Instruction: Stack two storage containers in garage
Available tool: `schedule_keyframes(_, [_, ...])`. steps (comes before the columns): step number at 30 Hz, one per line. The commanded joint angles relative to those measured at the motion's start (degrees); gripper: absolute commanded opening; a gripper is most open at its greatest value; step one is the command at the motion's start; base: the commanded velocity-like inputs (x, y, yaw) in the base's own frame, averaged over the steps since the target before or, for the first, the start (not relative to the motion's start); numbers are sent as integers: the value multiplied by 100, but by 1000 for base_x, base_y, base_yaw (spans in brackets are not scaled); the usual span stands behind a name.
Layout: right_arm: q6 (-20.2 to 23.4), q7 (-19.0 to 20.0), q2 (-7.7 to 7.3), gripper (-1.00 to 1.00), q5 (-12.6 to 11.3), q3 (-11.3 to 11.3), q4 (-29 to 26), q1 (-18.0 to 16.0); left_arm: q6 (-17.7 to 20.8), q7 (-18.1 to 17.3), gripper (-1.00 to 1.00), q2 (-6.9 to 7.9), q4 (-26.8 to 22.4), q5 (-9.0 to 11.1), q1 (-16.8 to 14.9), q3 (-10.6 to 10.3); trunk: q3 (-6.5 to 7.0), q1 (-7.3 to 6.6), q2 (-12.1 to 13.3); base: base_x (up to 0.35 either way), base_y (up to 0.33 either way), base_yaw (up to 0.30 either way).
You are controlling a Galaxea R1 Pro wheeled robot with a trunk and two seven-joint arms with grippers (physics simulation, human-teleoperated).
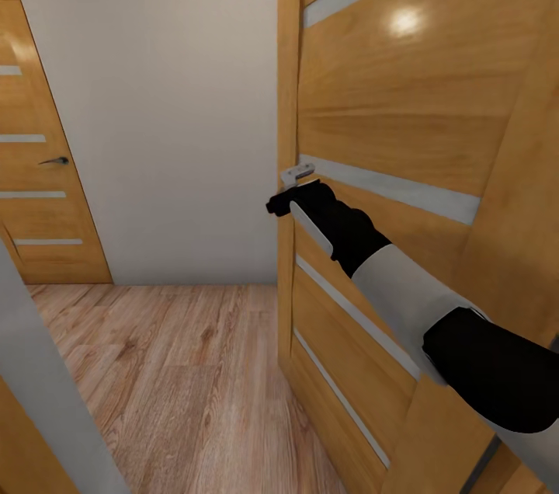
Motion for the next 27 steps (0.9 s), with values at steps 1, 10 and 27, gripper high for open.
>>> schedule_keyframes(1, [15,-53,0,100,-58,13,2,-6,-11,1,100,1,0,6,-2,4,-6,0,-3,0,0,0])
schedule_keyframes(10, [0,115,0,100,-62,9,39,-6,-11,3,100,4,0,29,-2,13,-6,0,-3,0,0,0])
schedule_keyframes(27, [-9,145,0,100,-54,39,44,-6,-11,-9,100,4,0,37,-2,13,-6,0,-3,114,0,0])
